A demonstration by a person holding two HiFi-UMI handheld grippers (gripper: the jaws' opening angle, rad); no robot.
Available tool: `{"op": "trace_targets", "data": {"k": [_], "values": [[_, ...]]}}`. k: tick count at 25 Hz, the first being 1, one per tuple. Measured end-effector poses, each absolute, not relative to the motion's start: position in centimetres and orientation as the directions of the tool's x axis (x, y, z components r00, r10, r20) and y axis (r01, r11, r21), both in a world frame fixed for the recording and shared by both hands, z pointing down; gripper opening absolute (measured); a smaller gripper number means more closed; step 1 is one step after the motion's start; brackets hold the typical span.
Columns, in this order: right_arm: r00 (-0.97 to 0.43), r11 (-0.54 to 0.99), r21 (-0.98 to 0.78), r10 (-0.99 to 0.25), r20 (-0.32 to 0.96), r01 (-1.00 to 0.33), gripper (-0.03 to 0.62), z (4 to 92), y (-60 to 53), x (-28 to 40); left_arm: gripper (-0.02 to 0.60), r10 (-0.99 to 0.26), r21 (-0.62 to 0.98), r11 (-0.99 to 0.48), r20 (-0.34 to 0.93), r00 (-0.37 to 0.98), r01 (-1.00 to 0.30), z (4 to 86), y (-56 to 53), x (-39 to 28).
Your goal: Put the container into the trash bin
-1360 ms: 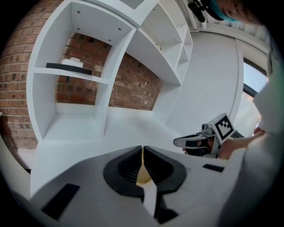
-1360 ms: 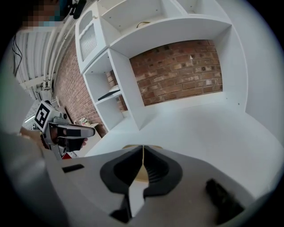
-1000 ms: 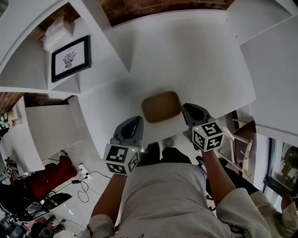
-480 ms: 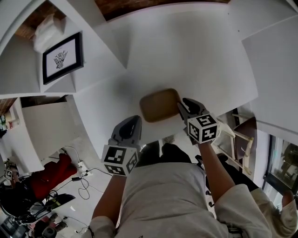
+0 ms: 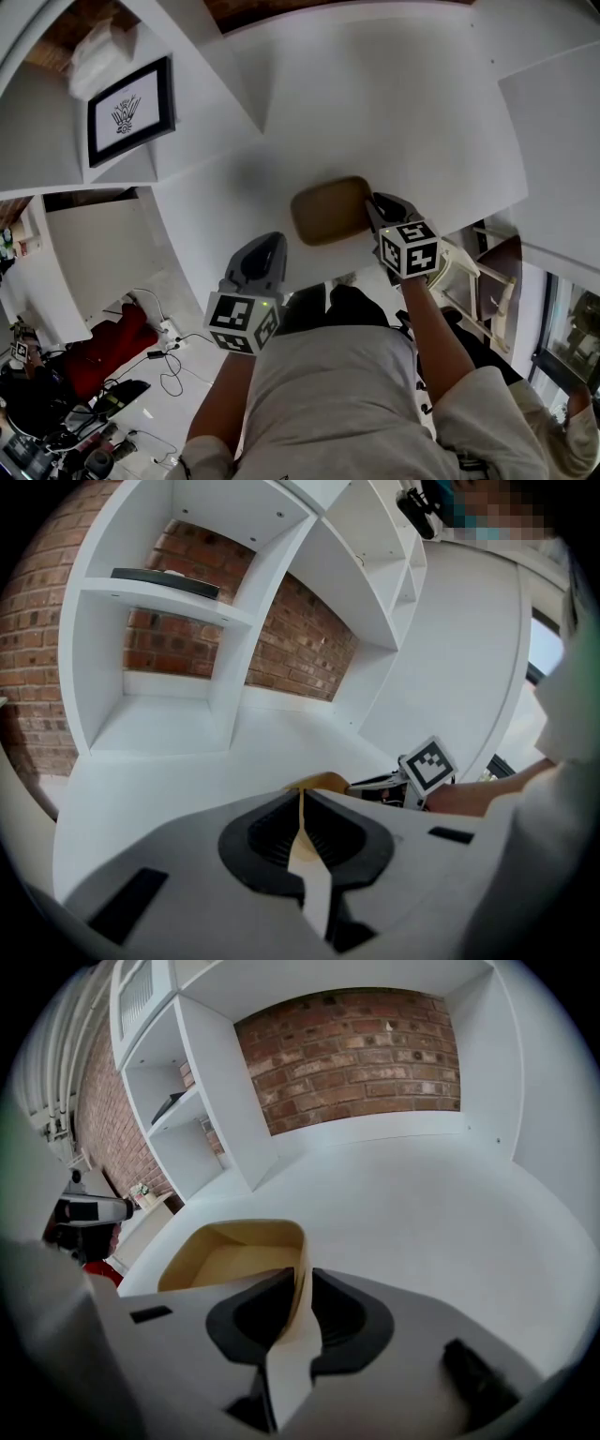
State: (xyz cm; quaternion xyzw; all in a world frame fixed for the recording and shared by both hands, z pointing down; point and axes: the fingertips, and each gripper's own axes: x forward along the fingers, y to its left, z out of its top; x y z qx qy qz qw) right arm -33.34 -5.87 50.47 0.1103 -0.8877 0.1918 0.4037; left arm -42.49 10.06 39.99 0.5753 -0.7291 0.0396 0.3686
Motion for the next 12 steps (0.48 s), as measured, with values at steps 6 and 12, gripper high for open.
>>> {"op": "trace_targets", "data": {"k": [6, 12], "values": [[-0.640, 0.897, -0.226, -0.077, 0.765, -0.379, 0.040, 50.4, -6.1, -33.3, 0.026, -0.811, 0.369, 0.328, 0.582, -0.059, -0.869, 40.0, 10.2, -42.6], [-0.652, 0.887, -0.244, -0.080, 0.754, -0.391, 0.037, 49.5, -6.1, -33.4, 0.026, -0.818, 0.369, 0.319, 0.573, -0.056, -0.873, 39.7, 10.3, -43.0]]}}
